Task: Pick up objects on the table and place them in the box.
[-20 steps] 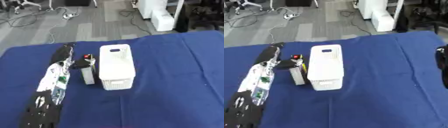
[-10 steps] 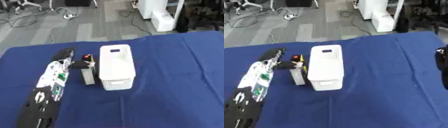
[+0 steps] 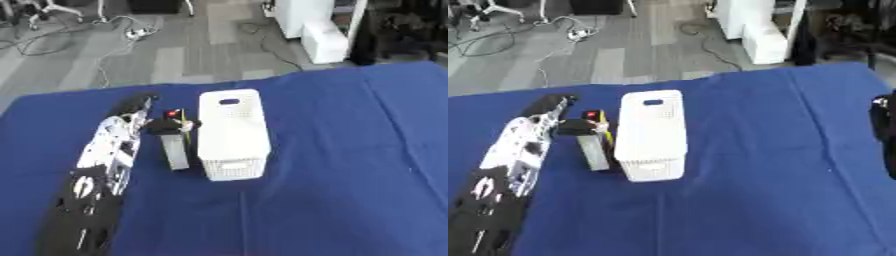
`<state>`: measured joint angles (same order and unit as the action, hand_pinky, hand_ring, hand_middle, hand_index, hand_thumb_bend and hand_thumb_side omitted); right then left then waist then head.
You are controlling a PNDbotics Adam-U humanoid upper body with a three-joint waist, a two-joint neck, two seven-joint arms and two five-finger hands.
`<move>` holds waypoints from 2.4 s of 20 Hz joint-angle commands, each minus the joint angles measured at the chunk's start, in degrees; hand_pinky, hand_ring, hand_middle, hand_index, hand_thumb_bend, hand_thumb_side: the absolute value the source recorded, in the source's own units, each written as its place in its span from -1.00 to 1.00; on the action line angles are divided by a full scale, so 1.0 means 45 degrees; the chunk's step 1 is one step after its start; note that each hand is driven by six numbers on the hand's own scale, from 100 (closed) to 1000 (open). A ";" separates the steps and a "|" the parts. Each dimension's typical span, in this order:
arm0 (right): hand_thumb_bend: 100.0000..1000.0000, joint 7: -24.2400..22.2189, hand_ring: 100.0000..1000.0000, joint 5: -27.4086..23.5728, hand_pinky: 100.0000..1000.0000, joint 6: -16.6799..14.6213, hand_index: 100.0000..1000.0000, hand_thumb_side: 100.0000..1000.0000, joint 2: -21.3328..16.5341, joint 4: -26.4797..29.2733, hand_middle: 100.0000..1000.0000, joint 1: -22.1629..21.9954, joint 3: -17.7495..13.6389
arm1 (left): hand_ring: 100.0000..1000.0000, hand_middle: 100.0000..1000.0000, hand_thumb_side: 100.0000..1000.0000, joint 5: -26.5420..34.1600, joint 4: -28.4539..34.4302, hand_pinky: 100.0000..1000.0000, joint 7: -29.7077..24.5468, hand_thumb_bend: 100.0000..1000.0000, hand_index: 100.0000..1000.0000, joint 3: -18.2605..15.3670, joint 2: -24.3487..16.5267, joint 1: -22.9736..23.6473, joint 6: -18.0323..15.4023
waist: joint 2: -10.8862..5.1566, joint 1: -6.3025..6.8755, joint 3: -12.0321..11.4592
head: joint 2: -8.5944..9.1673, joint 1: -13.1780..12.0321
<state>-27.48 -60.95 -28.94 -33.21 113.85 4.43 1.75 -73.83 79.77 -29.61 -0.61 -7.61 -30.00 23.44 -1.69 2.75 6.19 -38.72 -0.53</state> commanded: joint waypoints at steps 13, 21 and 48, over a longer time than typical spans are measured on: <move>-1.00 0.0015 -0.58 -0.0174 -0.86 0.0088 -0.37 1.00 -0.0250 0.0166 -0.66 0.0235 -0.0112 | 0.08 0.64 0.36 0.0010 -0.0658 -0.48 0.0251 0.20 0.86 -0.0026 -0.0266 -0.0506 -0.0438 | -0.0146 -0.0017 0.0055 | 0.0107 -0.0121; -1.00 -0.0005 -0.58 -0.0148 -0.86 0.0077 -0.37 1.00 -0.0256 0.0166 -0.66 0.0205 -0.0101 | 0.08 0.64 0.34 0.0007 -0.0987 -0.50 0.0443 -0.06 0.87 -0.0215 -0.0305 -0.0586 -0.0256 | -0.0155 -0.0012 0.0046 | 0.0091 -0.0109; -1.00 0.0033 -0.58 -0.0175 -0.86 0.0081 -0.37 1.00 -0.0238 0.0166 -0.66 0.0250 -0.0107 | 0.11 0.63 0.24 0.0118 -0.1983 -0.53 0.0560 -0.11 0.91 -0.0337 0.0029 -0.0616 -0.0067 | -0.0155 -0.0024 0.0094 | 0.0288 -0.0085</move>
<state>-27.46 -61.49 -28.51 -33.23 113.85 4.87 1.75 -73.47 71.52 -26.78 -1.86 -7.47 -32.31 23.17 -2.10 2.89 6.58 -38.18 -1.03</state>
